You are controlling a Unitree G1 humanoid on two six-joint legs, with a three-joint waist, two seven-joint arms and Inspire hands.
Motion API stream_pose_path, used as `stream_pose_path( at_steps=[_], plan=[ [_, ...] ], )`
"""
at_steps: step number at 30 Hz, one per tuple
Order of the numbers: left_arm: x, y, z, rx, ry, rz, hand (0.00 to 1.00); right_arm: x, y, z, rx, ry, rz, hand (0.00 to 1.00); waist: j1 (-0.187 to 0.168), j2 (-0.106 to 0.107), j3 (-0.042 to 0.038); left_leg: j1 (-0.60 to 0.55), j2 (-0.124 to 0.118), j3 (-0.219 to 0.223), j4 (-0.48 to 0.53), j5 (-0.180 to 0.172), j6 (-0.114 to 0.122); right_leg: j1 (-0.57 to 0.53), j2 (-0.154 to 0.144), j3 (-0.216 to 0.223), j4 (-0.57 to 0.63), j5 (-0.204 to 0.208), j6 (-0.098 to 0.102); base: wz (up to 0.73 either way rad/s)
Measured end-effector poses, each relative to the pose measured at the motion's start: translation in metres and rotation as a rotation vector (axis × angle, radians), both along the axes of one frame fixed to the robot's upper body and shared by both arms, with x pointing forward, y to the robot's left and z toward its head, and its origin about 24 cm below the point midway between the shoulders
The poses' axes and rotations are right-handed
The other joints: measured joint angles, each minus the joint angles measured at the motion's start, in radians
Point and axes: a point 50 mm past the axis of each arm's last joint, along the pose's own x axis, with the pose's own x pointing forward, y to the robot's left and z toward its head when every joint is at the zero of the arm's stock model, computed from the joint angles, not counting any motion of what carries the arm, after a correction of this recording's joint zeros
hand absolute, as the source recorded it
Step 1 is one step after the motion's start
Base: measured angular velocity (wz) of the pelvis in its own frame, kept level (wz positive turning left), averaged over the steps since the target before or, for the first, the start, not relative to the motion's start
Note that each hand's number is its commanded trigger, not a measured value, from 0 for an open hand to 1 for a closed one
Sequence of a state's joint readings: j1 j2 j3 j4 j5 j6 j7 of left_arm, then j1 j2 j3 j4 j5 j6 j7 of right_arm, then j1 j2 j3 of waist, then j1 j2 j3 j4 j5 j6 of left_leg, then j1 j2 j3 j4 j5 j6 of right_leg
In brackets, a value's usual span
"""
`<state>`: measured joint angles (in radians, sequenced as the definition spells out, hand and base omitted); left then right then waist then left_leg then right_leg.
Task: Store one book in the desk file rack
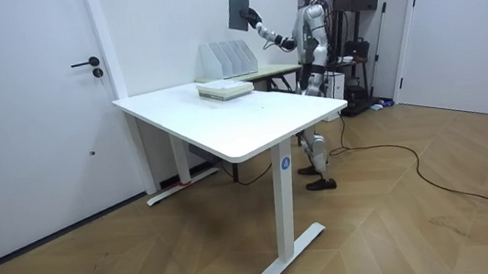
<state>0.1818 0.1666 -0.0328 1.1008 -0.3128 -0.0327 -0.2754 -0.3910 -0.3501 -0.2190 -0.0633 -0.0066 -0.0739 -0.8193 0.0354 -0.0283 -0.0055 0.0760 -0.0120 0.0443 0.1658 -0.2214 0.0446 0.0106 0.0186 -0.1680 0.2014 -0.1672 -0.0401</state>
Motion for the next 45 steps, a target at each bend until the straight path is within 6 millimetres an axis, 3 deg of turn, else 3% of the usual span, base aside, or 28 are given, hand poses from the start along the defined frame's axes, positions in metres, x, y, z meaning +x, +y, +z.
stream_pose_path(
  at_steps=[15,37,45],
  plan=[
    [-0.001,0.003,0.000,0.009,0.013,0.014,0.00,0.014,-0.012,-0.024,0.038,0.133,-0.043,1.00,-0.003,-0.007,0.0050,0.003,-0.001,-0.005,-0.005,0.000,0.000,0.011,0.000,-0.008,-0.018,0.000,0.000,0.01],
    [0.000,0.004,0.000,0.008,0.018,0.026,0.00,0.016,-0.015,-0.030,0.047,0.169,-0.055,1.00,-0.005,-0.006,0.0043,0.004,-0.001,-0.006,-0.003,0.000,0.000,0.011,-0.001,-0.008,-0.015,0.000,0.000,0.00],
    [-0.001,0.004,0.000,0.020,0.026,0.035,0.00,0.020,-0.020,-0.044,0.076,0.240,-0.069,1.00,-0.005,-0.008,0.0023,0.006,0.000,-0.007,-0.003,0.000,0.000,0.012,-0.001,-0.007,-0.016,0.000,0.000,0.00]
  ],
)
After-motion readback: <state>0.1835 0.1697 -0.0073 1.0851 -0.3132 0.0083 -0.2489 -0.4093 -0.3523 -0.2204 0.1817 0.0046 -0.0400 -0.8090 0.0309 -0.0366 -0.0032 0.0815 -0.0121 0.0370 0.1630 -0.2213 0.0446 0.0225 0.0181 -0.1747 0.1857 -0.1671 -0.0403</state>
